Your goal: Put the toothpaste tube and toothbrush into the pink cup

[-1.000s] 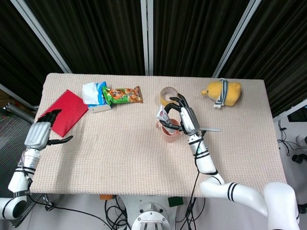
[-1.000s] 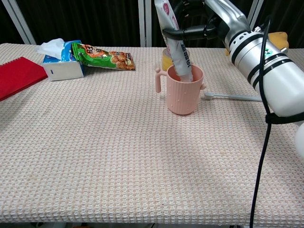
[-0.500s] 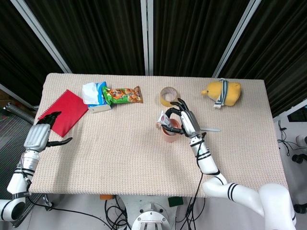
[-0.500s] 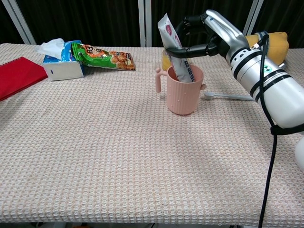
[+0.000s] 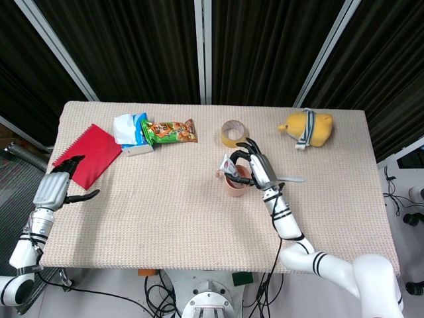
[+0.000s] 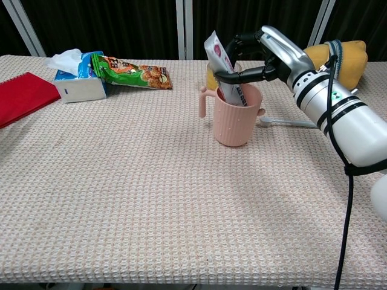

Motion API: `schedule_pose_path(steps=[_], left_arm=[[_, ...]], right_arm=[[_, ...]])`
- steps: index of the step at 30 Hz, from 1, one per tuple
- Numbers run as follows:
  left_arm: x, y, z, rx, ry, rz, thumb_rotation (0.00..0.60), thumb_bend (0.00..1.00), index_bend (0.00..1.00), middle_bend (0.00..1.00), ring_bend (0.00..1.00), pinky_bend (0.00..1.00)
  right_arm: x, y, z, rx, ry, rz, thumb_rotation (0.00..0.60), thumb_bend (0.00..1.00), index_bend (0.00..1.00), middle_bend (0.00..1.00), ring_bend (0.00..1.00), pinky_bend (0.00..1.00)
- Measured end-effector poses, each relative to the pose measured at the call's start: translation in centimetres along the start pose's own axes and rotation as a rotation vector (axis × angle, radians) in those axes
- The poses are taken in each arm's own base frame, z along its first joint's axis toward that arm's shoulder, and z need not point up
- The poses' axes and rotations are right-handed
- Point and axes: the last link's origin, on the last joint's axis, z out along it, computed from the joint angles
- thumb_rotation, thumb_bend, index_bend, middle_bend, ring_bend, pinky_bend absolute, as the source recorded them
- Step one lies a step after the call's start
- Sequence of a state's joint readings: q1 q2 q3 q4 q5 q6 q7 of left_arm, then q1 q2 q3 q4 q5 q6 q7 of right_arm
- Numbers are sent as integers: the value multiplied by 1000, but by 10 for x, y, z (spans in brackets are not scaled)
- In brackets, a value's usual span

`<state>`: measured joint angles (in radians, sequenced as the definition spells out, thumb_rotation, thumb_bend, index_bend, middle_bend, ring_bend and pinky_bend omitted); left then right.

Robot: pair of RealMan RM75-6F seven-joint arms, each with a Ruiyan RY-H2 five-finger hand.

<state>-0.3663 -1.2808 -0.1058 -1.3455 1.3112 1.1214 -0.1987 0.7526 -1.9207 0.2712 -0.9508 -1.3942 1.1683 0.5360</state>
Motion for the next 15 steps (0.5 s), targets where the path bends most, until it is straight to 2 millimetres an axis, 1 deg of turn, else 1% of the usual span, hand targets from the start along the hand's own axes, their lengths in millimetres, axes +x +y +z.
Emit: schedule_pose_path(steps=[5, 15], left_arm=[[1, 0, -1, -2, 1, -6, 179, 45, 83, 76, 93, 200], [0, -2, 0, 0, 1, -11, 182, 45, 83, 75, 94, 200]], right_arm=[[-4, 4, 3, -12, -12, -11, 600, 597, 643, 634, 167, 0], [-5, 10, 3, -41, -24, -5, 600, 585, 627, 627, 164, 0]])
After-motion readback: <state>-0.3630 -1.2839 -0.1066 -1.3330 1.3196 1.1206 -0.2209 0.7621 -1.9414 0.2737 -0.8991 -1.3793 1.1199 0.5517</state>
